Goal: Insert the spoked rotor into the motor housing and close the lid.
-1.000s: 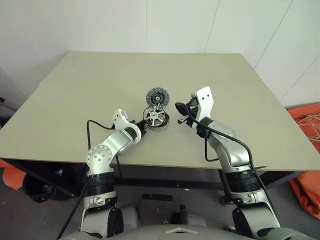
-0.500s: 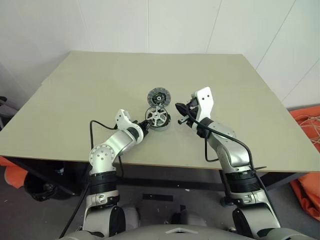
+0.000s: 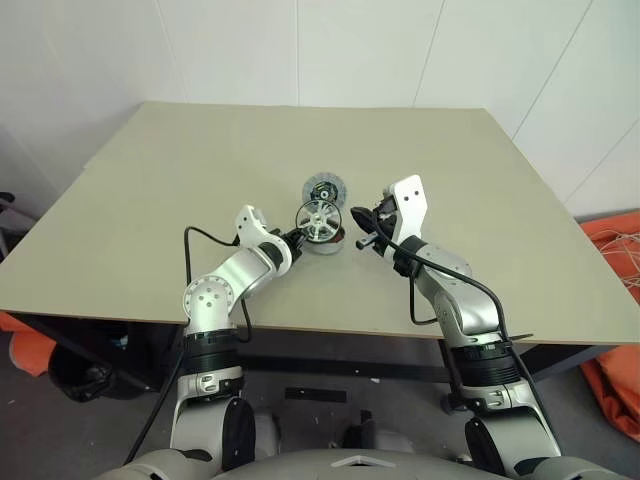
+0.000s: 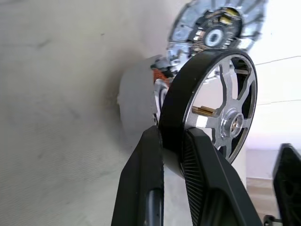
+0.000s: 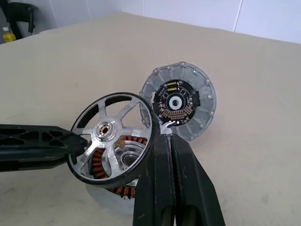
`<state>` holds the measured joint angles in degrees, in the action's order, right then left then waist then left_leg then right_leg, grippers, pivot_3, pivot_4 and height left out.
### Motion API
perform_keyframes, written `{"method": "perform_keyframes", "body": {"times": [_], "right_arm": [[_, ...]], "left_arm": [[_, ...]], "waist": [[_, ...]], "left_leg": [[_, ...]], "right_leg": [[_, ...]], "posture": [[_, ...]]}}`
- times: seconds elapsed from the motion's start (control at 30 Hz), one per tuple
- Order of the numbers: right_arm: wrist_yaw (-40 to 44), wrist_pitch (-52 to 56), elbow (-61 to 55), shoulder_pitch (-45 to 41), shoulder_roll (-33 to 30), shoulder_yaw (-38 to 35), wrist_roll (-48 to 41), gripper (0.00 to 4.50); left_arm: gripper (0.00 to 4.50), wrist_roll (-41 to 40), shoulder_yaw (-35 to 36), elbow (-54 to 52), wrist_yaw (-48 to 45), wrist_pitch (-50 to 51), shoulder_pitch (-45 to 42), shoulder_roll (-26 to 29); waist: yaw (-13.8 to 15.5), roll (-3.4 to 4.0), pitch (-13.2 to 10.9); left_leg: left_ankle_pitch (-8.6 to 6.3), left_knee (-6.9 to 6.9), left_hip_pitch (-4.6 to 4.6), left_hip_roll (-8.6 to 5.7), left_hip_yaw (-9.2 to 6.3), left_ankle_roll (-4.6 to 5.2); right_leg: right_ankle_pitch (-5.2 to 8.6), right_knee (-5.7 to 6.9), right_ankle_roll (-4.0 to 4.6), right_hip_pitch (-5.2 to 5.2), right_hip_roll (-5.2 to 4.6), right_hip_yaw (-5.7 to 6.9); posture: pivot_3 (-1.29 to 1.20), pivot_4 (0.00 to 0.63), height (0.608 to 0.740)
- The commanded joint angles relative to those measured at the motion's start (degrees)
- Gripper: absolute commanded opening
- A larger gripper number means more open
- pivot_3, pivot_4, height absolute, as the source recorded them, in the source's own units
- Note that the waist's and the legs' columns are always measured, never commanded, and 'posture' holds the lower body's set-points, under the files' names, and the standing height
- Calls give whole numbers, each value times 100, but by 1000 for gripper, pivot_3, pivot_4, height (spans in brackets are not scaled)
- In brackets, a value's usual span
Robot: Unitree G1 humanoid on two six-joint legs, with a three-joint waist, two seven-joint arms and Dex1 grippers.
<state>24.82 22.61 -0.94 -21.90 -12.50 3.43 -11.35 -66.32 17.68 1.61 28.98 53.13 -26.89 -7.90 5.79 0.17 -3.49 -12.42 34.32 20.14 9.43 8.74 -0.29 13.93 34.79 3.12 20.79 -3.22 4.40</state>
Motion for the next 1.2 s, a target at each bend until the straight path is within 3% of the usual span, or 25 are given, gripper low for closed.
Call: {"method": "perform_keyframes", "body": {"times": [0.03, 0.43, 1.2], "right_arm": [[-19, -89, -269, -71, 22, -66, -52, 0], [37, -116, -172, -144, -8, -84, -57, 0], [0, -107, -217, -129, -25, -117, -50, 0]], "left_arm": [[277, -117, -47, -260, -31, 75, -94, -18], [277, -386, 19, -733, 215, 265, 300, 12], [277, -58, -18, -188, 52, 106, 4, -20]], "waist": [[1, 0, 0], [-21, -1, -1], [-21, -1, -1]], "left_leg": [[0, 0, 4, 0, 0, 0], [-1, -1, 8, 0, -1, 2], [-1, -1, 10, 0, -1, 2]], "right_leg": [[0, 0, 0, 3, 0, 0], [3, -2, 5, 8, 0, 0], [6, -4, -9, 10, 1, 0]], "posture": [[0, 0, 740], [0, 0, 740], [0, 0, 740]]}}
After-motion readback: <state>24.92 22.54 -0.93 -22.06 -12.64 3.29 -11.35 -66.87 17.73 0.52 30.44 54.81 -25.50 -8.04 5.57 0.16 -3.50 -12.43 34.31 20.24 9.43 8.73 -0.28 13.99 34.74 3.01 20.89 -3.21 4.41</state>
